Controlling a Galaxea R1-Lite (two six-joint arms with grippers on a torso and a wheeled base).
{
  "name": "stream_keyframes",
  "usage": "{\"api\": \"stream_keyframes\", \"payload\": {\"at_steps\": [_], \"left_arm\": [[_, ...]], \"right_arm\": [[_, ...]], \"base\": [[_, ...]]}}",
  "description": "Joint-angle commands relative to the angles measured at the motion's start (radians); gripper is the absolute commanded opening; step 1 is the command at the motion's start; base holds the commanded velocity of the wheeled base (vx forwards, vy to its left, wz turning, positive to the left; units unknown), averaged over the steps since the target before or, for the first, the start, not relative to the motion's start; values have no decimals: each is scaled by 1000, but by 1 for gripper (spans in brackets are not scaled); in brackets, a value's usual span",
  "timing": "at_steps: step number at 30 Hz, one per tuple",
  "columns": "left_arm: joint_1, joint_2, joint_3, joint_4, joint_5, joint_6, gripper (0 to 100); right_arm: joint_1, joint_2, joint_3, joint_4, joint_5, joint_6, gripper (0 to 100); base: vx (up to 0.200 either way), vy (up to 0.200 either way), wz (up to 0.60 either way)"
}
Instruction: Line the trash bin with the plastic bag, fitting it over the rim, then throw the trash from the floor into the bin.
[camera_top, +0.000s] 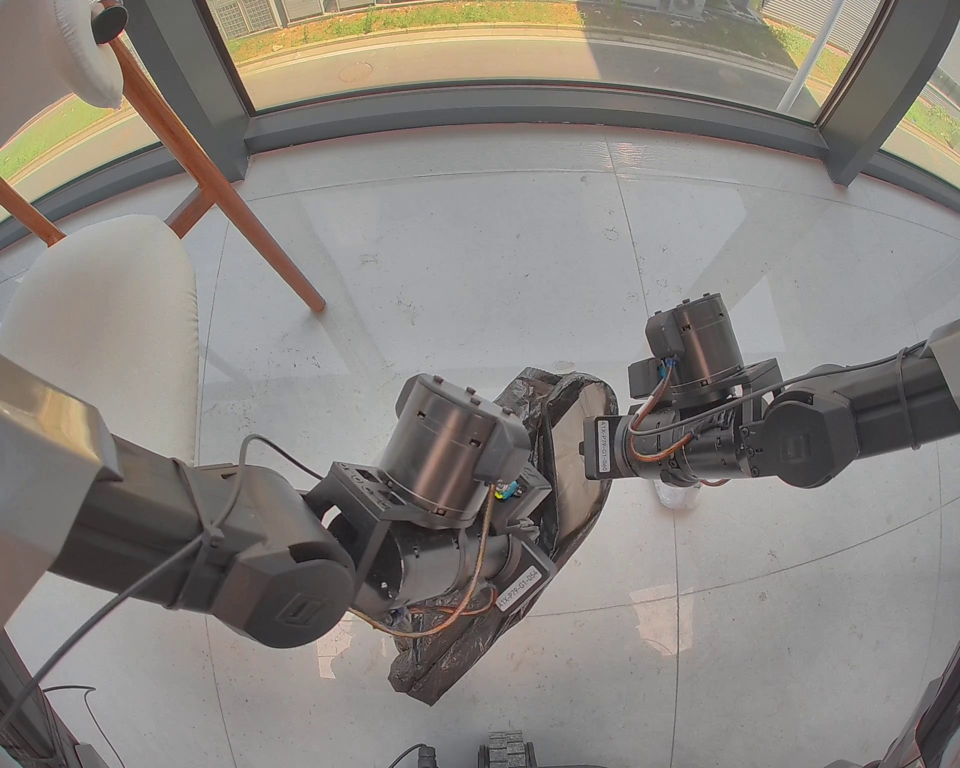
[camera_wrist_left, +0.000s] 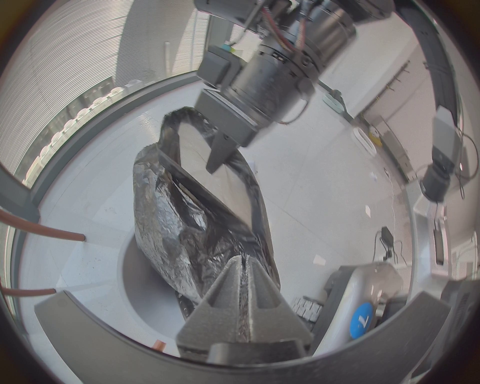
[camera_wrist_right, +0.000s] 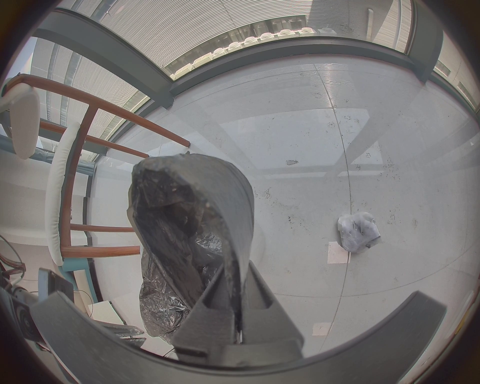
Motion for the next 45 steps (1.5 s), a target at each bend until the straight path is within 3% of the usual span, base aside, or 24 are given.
{"api": "stream_keyframes", "payload": {"at_steps": [1, 2, 3, 10, 21, 45], "left_arm": [[-13, 33, -33, -6, 16, -47, 0], [-18, 34, -32, -5, 16, -59, 0], [-19, 34, -29, 0, 16, -68, 100], [-42, 70, -66, 15, 51, -180, 100], [2, 152, -184, 20, 140, -251, 100], [80, 214, -250, 4, 180, -252, 100]], "right_arm": [[1, -5, 2, 0, 0, 0, 0], [1, -7, 4, 0, 0, 0, 0], [1, -8, 5, 0, 0, 0, 0], [1, -11, 8, 0, 1, 0, 0], [6, -14, 8, 0, 0, -2, 0], [20, -19, 33, -56, -2, -2, 0]], "base": [[0, 0, 0], [0, 0, 0], [0, 0, 0], [0, 0, 0], [0, 0, 0], [0, 0, 0]]}}
